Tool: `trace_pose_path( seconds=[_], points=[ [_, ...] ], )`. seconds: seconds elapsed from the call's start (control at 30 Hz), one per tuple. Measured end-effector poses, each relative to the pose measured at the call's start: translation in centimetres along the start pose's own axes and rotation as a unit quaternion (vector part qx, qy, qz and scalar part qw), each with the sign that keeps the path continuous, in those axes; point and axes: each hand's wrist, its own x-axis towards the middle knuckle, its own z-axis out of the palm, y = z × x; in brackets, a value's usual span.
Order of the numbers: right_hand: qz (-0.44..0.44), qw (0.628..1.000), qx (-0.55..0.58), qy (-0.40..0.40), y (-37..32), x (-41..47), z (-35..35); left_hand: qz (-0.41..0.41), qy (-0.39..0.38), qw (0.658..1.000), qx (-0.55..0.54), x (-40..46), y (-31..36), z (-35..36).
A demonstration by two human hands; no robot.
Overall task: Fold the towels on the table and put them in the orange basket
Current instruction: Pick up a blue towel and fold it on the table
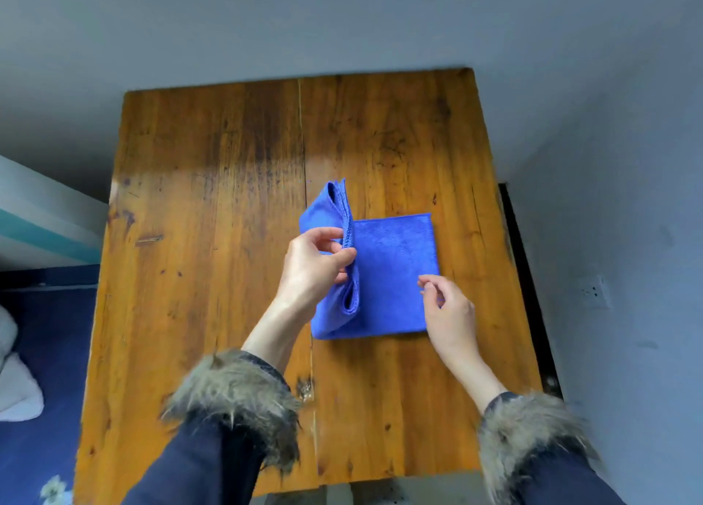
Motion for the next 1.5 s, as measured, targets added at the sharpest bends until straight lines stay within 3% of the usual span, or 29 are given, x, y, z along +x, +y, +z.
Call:
trace_pose_path(
  seconds=[0.13,0.27,0.57,0.67,0.77,0.83,0.9,1.03,1.23,1.4,1.5],
  points=[
    [0.061,0.996,0.022,-0.067,2.9,0.5,-2.3,0.040,0.022,0.997,0.055,0.1,-0.5,6.4],
    [0.046,0.992,-0.007,-0.114,4.4,1.1,-3.1,0.036,0.019,0.992,0.116,0.6,-1.8,10.5],
    [0.129,0.978,0.094,-0.133,4.5,2.3,-3.7,0.051,-0.016,0.982,0.179,0.5,-3.3,13.2],
    [0.140,0.976,0.085,-0.142,4.3,2.8,-3.6,0.135,0.017,0.972,0.190,0.1,-4.0,12.5],
    [0.126,0.981,0.050,-0.140,4.1,3.1,-3.4,0.287,0.087,0.923,0.242,-0.2,-5.3,9.7],
    [0.124,0.984,0.039,-0.122,3.8,3.3,-3.0,0.339,0.115,0.875,0.327,0.1,-6.8,7.6],
    [0.115,0.988,0.021,-0.102,3.3,3.6,-2.5,0.339,0.104,0.848,0.394,0.6,-8.2,5.9],
    [0.087,0.993,-0.016,-0.073,2.3,4.6,-1.5,0.281,0.048,0.830,0.479,1.8,-10.0,4.7],
    [0.046,0.996,-0.024,-0.075,1.7,5.0,-0.7,0.225,0.062,0.753,0.615,2.5,-10.6,6.5],
    [0.089,0.992,-0.052,-0.077,1.1,6.2,-0.6,0.283,0.066,0.742,0.605,3.4,-9.5,6.8],
    [0.098,0.987,-0.077,-0.101,1.1,7.1,-0.9,0.274,0.060,0.744,0.606,4.5,-9.2,6.7]
  ],
)
